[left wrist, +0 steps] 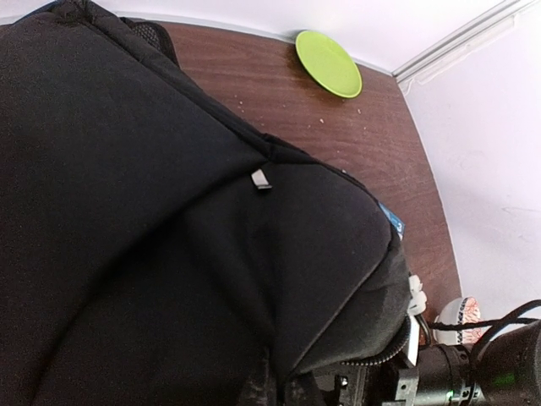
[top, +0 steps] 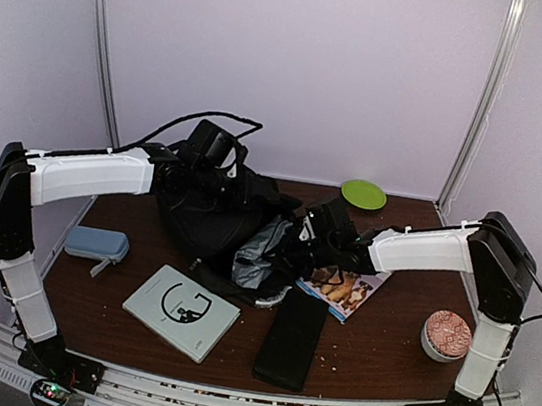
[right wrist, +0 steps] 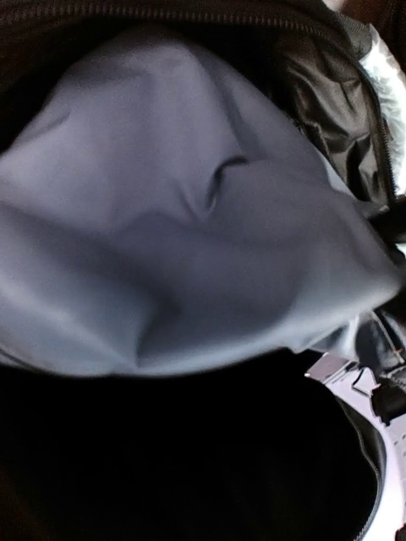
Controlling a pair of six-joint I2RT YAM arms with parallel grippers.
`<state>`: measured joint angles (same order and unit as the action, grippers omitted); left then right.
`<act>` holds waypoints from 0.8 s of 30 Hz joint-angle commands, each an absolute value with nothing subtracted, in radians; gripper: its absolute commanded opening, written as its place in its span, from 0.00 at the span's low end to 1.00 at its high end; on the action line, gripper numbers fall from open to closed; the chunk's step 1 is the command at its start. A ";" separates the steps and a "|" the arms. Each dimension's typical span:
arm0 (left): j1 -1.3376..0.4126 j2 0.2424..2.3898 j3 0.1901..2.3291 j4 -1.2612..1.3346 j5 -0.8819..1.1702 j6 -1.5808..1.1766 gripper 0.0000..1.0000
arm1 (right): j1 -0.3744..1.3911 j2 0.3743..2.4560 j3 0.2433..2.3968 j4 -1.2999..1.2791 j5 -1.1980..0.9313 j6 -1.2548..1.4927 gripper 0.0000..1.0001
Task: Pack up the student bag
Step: Place the stationery in the student bag.
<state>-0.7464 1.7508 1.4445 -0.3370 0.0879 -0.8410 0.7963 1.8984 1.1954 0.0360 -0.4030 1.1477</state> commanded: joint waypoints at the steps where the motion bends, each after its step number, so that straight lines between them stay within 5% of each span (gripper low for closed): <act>1: -0.759 1.661 1.454 -0.181 0.135 -0.874 0.00 | 0.793 1.865 1.202 0.195 -0.384 1.142 0.00; 11: -0.761 1.595 1.490 -0.167 0.144 -0.909 0.00 | 0.793 1.891 1.173 0.694 -0.465 1.181 0.00; 24: -0.761 1.570 1.497 -0.107 0.186 -0.942 0.00 | 0.804 2.046 1.340 0.783 -0.460 1.200 0.00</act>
